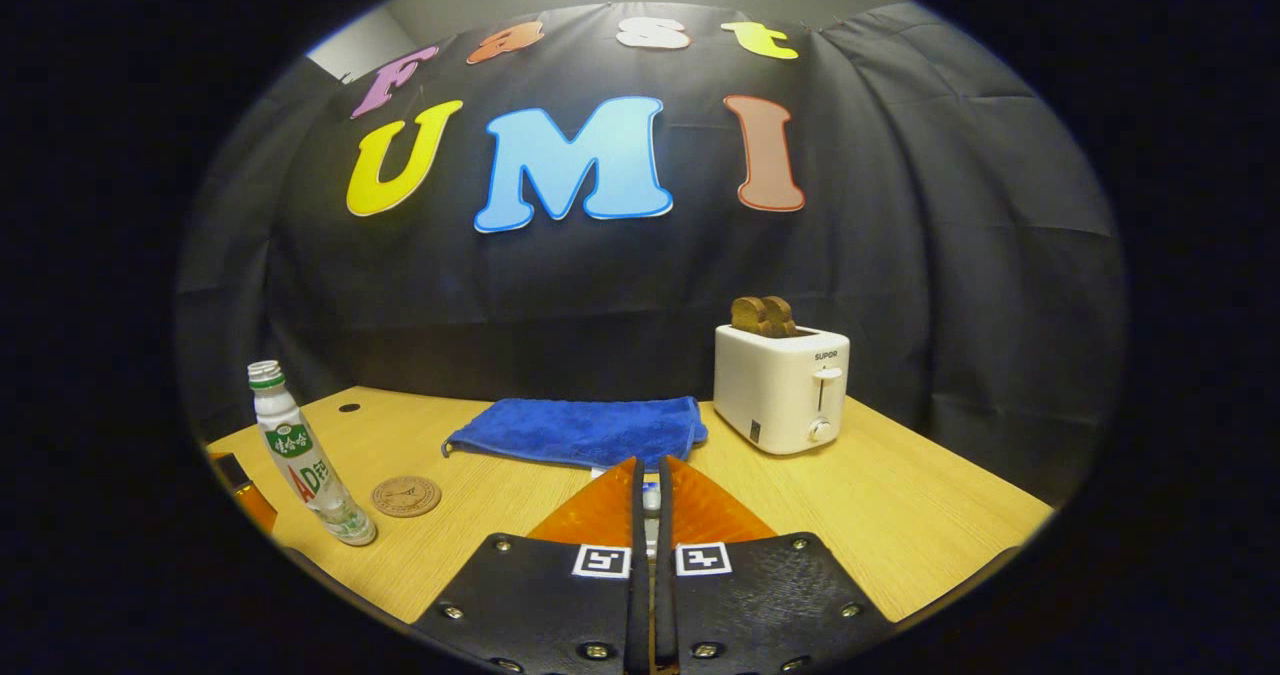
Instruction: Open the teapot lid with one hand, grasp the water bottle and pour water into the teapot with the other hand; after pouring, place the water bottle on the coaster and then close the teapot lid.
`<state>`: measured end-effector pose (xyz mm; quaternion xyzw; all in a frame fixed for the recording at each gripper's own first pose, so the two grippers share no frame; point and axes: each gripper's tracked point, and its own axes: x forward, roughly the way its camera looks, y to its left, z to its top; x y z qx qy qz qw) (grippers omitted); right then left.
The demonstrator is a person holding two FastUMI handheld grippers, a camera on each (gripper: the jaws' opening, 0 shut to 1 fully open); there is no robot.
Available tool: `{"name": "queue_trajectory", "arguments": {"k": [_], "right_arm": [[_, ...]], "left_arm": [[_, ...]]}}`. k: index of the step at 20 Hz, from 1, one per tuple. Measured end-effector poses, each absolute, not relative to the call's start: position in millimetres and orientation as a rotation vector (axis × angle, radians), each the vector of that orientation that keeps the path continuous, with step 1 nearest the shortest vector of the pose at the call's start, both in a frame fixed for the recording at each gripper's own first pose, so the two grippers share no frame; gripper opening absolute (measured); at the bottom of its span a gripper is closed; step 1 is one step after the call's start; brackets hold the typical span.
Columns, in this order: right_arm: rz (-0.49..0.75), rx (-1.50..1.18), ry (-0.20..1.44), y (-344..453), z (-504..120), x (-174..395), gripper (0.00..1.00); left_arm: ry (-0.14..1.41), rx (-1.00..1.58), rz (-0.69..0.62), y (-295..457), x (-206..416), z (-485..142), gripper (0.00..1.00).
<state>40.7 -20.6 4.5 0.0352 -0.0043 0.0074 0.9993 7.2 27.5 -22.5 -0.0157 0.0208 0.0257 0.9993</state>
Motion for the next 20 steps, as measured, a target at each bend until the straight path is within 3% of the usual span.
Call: {"name": "queue_trajectory", "arguments": {"k": [11,20], "right_arm": [[-0.138,0.138,-0.059,-108.2,0.7,49.2,0.02],[-0.123,0.159,-0.049,-113.3,-7.4,45.9,0.02]], "left_arm": [[0.072,0.001,0.085,39.0,39.0,-36.1,0.98],[0.097,-0.011,0.126,61.3,68.8,-49.8,0.98]]}}
